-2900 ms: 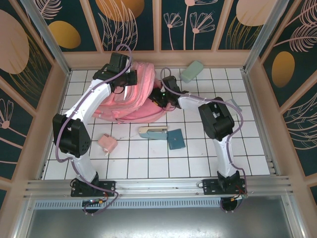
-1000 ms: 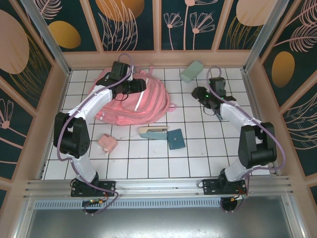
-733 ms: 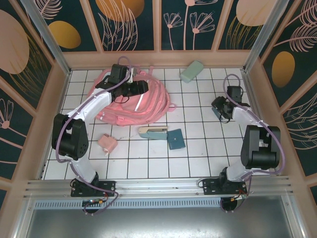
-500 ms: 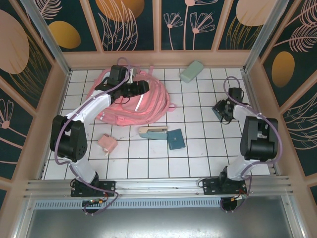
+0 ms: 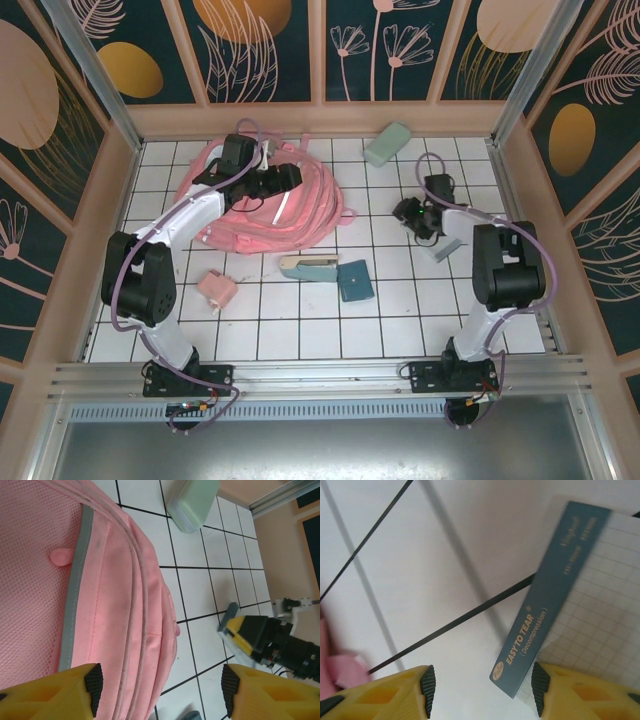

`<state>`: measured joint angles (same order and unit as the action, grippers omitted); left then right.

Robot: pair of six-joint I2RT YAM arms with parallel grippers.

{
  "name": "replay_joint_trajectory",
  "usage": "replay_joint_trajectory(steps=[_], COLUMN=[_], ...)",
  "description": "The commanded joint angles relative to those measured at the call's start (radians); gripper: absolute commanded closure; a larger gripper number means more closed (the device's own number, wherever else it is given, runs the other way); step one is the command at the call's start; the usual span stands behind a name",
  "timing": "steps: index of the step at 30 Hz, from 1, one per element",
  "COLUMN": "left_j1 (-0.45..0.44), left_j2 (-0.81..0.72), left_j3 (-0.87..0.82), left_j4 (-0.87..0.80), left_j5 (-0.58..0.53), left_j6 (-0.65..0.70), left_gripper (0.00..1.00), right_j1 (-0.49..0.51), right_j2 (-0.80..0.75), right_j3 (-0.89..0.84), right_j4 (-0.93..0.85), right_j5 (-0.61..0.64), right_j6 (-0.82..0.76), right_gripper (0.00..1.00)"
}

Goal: Pack the student bag

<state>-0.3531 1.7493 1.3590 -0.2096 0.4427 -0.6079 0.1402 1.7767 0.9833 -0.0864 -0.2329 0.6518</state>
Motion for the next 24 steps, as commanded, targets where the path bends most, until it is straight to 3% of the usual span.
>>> replay_joint_trajectory(steps=[1,7,13,19,24], left_j1=[-0.027,-0.109,-0.177,-0.229,-0.269], left_j2=[0.001,0.074,0.177,0.303,0.422], left_j3=[-0.005,0.034,0.112,0.228,0.340], left_j4=[0.070,0.111,0.140,0.153,0.140], left_j5=[0.030,0.033,0.046,0.060,0.062], left_j6=[-0.040,-0.071,-0.082,-0.074,-0.050], left_gripper=[0.36,0.37,0.41,0.47,0.49], right_j1=[0.087,0.163,0.155,0.120,0.004], right_j2=[0.063,0.086,-0.051,-0.270,-0.359], right_j3=[0.025,0.109,0.112,-0.116,-0.229], right_j4=[-0.009,-0.034,-0.102,0.034,-0.010], right_j5=[-0.072,-0.055,0.042,0.147,0.085], right_j6=[0.115,0.120,0.061,0.039,0.039], right_gripper=[0.43,0.42,0.40,0.42,0.43])
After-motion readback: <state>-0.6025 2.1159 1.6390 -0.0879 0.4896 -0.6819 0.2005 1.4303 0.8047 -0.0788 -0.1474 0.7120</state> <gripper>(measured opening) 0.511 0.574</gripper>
